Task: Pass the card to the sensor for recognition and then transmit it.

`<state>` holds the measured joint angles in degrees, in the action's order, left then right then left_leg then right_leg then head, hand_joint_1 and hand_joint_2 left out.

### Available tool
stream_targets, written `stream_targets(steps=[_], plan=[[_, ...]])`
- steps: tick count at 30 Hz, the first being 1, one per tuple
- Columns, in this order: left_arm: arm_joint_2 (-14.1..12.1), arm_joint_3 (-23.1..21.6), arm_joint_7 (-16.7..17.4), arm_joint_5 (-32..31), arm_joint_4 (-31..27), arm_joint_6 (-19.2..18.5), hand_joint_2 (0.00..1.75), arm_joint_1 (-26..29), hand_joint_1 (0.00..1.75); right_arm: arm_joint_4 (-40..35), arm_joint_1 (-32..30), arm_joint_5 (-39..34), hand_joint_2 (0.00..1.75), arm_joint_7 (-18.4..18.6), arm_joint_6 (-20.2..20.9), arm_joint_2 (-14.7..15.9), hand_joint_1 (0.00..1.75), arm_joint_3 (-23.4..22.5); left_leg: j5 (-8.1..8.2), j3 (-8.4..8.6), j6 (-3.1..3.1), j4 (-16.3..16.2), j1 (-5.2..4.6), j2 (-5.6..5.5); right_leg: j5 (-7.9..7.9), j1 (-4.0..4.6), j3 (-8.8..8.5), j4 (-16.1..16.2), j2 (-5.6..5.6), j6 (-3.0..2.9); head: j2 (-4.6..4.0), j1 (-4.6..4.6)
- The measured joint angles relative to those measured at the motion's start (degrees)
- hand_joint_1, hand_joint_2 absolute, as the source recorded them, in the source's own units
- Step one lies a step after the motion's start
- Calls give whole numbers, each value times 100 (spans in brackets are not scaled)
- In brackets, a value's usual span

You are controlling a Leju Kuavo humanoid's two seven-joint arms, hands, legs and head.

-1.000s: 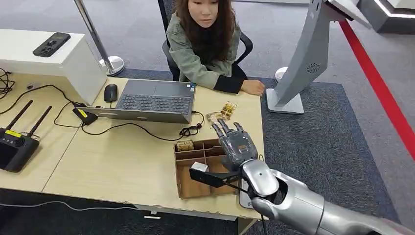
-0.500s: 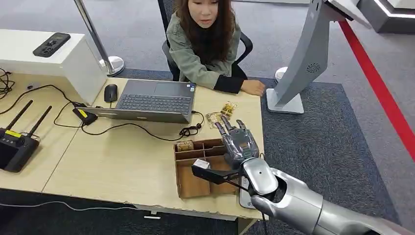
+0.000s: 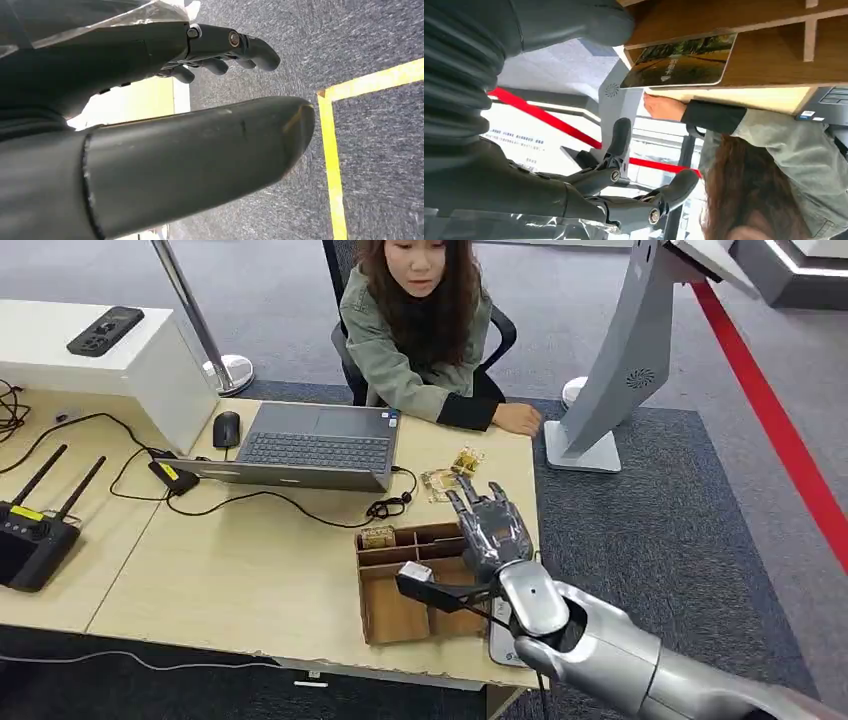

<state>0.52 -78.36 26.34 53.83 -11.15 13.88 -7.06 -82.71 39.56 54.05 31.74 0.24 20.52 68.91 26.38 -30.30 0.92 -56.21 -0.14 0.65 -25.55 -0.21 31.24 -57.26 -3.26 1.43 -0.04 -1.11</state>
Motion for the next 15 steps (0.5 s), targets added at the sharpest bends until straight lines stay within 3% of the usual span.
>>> stream_targets(steps=[11,15], plan=[[0,9,7,4,0,9,0,0,0,28,0,0,175,2,7,-37,44,-35,0,0,0,0,0,0,0,0,0,0,0,0,0,0],[0,15,7,11,0,11,0,0,0,33,0,0,175,2,11,-46,54,-42,0,0,0,0,0,0,0,0,0,0,0,0,0,0]])
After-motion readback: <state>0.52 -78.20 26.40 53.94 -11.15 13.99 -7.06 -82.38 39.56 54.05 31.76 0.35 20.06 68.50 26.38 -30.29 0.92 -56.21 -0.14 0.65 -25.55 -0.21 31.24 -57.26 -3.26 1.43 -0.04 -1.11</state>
